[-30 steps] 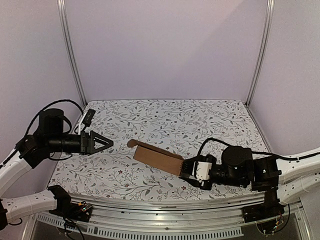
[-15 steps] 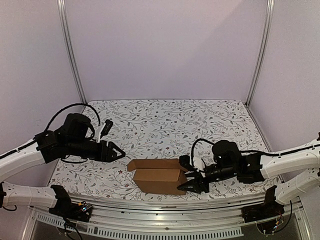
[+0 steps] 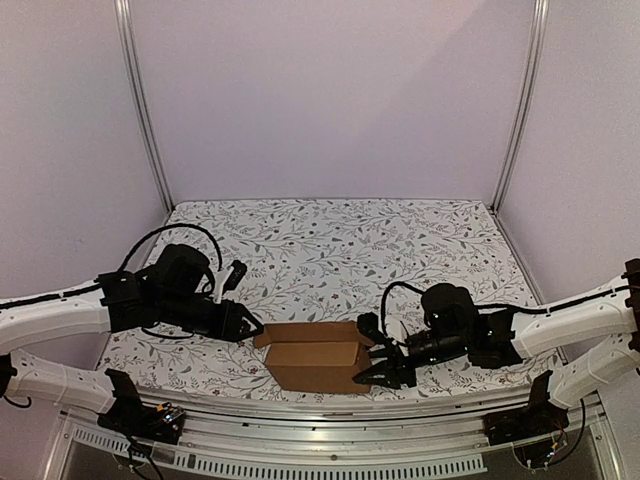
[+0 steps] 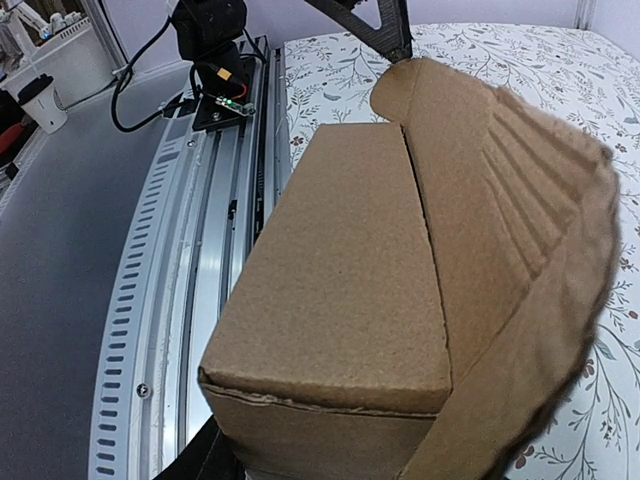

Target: Fold the paper box

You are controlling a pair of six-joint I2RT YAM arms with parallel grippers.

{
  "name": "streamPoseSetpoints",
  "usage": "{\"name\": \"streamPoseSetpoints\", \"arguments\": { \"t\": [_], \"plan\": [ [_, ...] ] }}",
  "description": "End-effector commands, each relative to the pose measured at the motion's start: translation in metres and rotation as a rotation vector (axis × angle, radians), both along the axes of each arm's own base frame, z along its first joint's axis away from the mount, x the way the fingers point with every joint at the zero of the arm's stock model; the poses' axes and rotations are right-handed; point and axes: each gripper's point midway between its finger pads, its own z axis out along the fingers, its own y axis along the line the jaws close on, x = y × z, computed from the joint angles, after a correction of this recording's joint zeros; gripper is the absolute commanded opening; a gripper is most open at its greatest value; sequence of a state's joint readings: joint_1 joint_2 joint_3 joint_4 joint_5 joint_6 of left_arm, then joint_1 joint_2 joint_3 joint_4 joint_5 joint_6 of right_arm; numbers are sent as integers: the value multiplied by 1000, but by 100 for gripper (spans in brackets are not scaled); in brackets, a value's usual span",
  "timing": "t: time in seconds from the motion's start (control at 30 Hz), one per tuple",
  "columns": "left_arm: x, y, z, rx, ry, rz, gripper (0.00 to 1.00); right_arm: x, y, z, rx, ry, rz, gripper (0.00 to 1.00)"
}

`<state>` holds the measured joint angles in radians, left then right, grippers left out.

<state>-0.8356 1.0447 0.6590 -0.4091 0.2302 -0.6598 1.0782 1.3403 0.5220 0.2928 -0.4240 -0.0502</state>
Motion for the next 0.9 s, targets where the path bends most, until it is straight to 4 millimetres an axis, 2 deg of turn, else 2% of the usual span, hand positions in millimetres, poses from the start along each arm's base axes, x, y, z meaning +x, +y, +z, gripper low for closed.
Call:
{"name": "streamPoseSetpoints", "arguments": {
  "t": [0.0, 0.17, 0.47, 0.63, 0.87],
  "plan": [
    [-1, -3, -17, 32, 15, -7, 35, 1, 3, 5, 25, -1, 11, 26],
    [2, -2, -19, 50, 3, 3, 28, 0, 4, 3, 23, 6, 14, 26],
    [-4, -14, -17, -3, 27, -36, 13, 2, 10, 4, 36, 16, 12, 25],
    [-8, -13, -24, 15, 38, -42, 10, 3, 12, 3, 40, 24, 5, 24],
    [-9, -13, -27, 23, 51, -44, 0, 5, 11, 5, 45, 16, -8, 23]
  ]
}}
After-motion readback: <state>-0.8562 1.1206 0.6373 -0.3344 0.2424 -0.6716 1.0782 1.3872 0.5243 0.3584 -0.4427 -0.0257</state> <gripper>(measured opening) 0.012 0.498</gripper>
